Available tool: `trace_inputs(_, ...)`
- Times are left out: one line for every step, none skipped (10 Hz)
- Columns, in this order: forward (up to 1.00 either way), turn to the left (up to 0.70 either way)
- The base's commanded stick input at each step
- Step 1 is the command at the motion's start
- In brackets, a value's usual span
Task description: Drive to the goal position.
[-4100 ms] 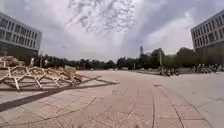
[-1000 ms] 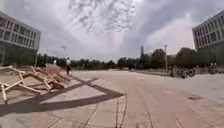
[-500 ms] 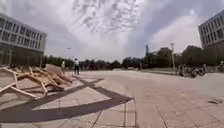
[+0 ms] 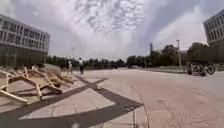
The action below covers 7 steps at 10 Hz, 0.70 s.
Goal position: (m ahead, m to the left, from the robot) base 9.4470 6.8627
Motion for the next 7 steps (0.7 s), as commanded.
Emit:
trace_inputs(0.7,0.0)
trace_inputs(0.7,0.0)
trace_inputs(0.7,0.0)
trace_inputs(0.7,0.14)
trace_inputs(0.7,0.14)
trace_inputs(0.7,0.14)
trace_inputs(0.7,0.12)
